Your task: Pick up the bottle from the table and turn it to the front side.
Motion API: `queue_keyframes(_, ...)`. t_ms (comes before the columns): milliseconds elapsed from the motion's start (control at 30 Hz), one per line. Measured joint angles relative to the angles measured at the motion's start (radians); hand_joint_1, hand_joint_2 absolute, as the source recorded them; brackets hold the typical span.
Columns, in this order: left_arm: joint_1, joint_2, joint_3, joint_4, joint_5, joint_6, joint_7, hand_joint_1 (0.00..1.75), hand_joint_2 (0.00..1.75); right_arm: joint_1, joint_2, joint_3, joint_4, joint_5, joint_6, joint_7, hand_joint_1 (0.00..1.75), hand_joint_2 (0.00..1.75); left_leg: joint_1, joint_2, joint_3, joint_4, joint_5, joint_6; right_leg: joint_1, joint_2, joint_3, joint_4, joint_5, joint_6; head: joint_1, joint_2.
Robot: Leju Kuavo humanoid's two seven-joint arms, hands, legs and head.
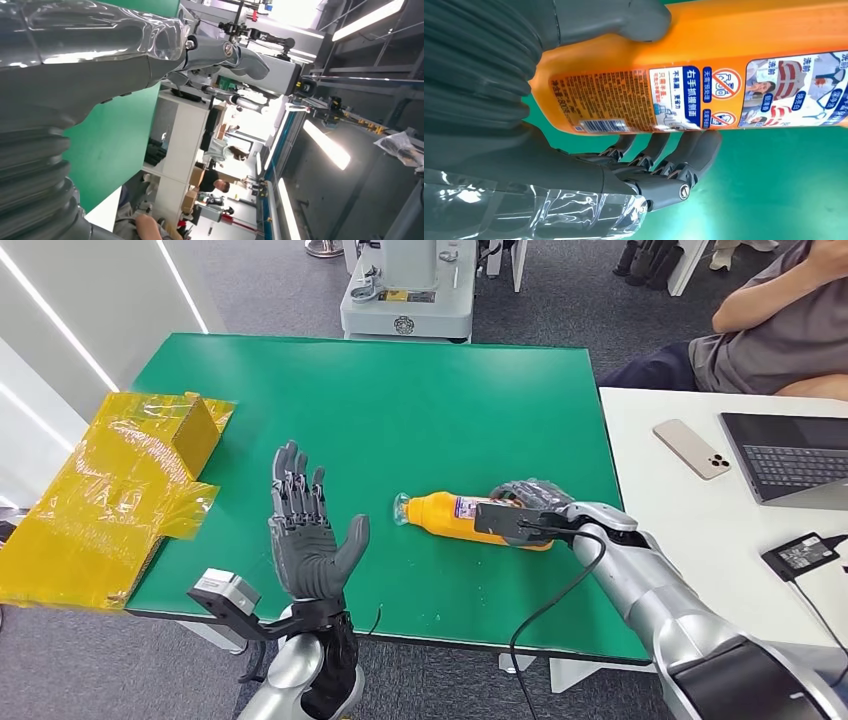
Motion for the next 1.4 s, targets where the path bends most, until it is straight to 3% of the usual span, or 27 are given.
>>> queue_keyframes(100, 0.000, 0.003, 0.000, 0.000, 0.003, 0.007, -0.002, 0.00, 1.75, -0.006, 0.004, -0.001, 0.000, 0.002, 0.001, 0.000, 0.31, 1.75, 0.000, 0.000, 0.000, 0.000, 0.000, 0.000, 0.000, 0.000, 0.000, 0.000, 0.000, 0.000, 0.000, 0.000)
queue_keyframes(133, 0.000, 0.003, 0.000, 0.000, 0.005, 0.009, -0.003, 0.00, 1.75, -0.009, 0.006, -0.002, 0.000, 0.002, 0.000, 0.001, 0.00, 1.75, 0.000, 0.000, 0.001, 0.000, 0.000, 0.000, 0.000, 0.000, 0.000, 0.000, 0.000, 0.000, 0.000, 0.000)
queue_keyframes(1400, 0.014, 0.020, 0.000, 0.000, 0.033, 0.053, -0.004, 0.00, 1.75, -0.004, 0.038, -0.002, 0.014, 0.054, 0.037, 0.084, 0.00, 1.75, 0.000, 0.000, 0.001, 0.000, 0.000, 0.000, 0.000, 0.000, 0.001, 0.000, 0.000, 0.000, 0.000, 0.000)
